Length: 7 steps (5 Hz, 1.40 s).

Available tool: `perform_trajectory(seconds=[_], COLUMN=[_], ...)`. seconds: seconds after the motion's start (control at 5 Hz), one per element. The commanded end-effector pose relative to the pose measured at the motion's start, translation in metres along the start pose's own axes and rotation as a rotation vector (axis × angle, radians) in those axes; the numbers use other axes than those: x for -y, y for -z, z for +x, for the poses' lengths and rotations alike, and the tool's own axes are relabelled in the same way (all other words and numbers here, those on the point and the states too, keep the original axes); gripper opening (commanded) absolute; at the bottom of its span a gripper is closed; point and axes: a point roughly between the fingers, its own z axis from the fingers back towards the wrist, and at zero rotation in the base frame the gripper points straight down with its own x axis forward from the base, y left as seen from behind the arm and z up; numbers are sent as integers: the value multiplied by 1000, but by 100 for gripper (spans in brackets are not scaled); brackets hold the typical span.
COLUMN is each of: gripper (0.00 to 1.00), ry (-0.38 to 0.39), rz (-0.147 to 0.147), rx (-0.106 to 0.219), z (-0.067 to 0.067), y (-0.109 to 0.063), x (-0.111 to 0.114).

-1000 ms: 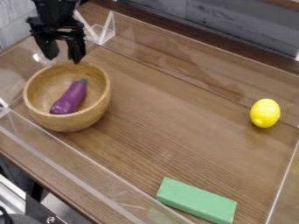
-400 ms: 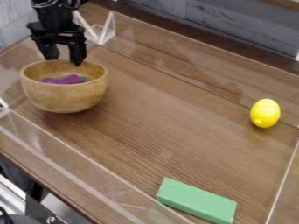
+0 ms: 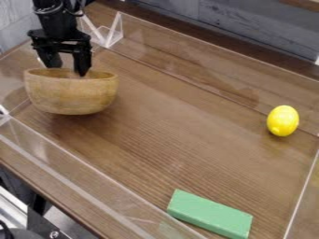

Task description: Put the purple eggplant in the brown bowl

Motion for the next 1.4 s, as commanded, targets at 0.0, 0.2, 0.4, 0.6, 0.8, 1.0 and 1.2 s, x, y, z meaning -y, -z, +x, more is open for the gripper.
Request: perform_trajectory(seconds=[0.0, 0.2, 0.4, 0.6, 0.8, 1.0, 1.2], gripper=[100, 100, 100, 0, 0, 0, 0], ry=[12, 11, 9, 4, -7, -42, -45], rz=[11, 10, 9, 10, 9, 6, 0], rx=[5, -7, -18, -29, -35, -41, -58], z=[1, 2, 5, 4, 4, -1, 0], y=[-8, -6, -2, 2, 9, 17, 24], x=[9, 16, 20, 21, 19, 15, 18])
